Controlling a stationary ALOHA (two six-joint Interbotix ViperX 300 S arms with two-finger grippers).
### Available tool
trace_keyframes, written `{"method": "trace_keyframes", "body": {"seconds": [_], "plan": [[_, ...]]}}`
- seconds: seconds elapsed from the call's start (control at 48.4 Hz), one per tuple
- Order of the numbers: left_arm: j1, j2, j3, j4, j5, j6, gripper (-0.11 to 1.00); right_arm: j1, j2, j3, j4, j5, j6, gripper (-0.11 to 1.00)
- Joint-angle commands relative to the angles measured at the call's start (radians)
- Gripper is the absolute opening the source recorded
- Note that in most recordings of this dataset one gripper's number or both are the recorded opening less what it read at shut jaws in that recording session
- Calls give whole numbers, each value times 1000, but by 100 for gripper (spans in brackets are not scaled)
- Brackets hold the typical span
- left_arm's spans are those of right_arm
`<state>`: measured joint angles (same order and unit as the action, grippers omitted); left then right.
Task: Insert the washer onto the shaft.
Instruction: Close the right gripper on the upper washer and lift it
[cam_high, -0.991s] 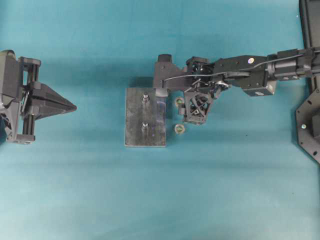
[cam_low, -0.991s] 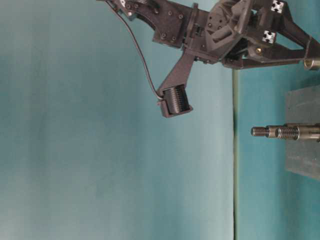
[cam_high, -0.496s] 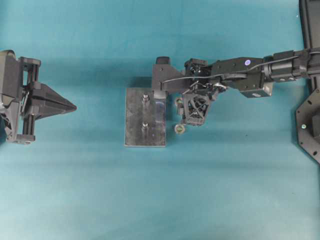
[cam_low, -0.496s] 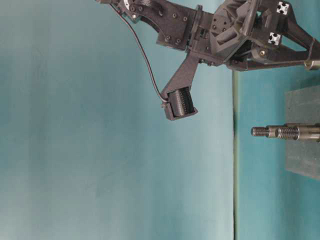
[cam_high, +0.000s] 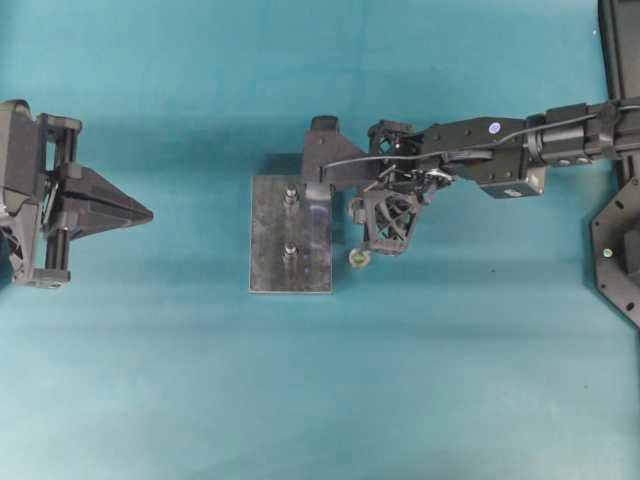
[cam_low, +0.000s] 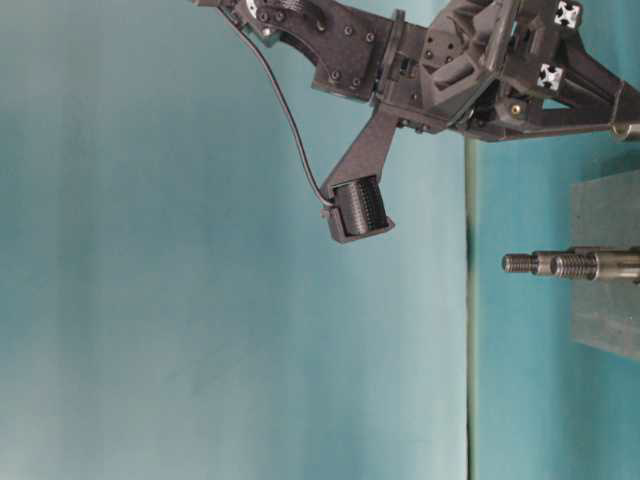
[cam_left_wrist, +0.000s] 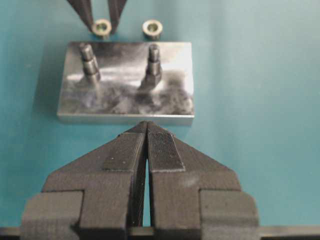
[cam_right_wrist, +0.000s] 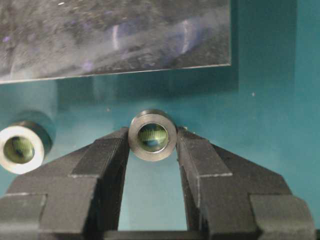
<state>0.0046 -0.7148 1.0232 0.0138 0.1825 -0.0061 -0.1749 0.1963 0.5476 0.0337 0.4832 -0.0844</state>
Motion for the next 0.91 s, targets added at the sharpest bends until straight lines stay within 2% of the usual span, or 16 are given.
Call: {"method": "trace_keyframes", "body": {"seconds": [0.0,0.268,0.434,0.537,0.888], "plan": [[2,-2,-12,2,-14,-2,0,-21,-25,-12,-5,-9,28,34],[2,-2,-14,2,-17,-5,0,-20,-106,-37,-5,8,31,34],[2,-2,-14,2,-17,-5,0,-9,-143,-80,-5,69,29,34],[2,-2,-12,2,-17,-6,0,-2,-135,-124,-6,110,21,34],[2,-5,-3,2,-18,-41,0,9,-60,-278,-6,146,17,34]]}}
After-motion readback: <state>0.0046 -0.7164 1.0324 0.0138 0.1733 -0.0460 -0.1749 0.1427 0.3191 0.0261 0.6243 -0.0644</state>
